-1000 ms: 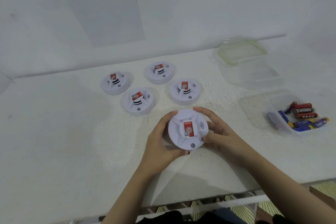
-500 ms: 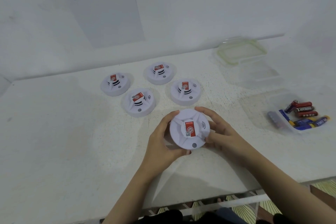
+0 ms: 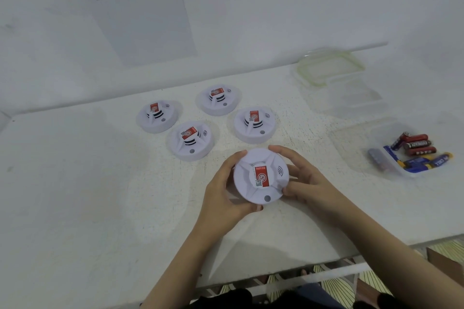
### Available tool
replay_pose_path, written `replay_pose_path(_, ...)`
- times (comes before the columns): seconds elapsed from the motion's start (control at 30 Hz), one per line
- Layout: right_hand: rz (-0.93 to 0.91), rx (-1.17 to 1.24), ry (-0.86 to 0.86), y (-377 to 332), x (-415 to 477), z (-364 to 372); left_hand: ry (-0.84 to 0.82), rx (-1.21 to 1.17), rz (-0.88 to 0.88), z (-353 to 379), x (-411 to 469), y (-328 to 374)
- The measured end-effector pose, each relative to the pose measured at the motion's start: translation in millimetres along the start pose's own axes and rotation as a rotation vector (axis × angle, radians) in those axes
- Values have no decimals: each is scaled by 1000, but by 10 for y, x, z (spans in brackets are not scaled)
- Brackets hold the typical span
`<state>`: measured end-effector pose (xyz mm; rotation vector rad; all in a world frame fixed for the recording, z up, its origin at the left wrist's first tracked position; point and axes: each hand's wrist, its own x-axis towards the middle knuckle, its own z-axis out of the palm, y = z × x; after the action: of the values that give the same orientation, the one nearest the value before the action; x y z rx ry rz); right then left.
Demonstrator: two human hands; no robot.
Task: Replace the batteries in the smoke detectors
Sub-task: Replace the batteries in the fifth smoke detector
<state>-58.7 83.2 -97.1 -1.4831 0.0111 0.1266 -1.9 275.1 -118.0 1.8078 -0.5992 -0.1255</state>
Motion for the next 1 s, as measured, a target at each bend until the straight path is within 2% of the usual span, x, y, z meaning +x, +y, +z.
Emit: replay_pose_path(1.0, -11, 18, -1, 12, 8, -12, -36, 1, -3, -18, 5, 39)
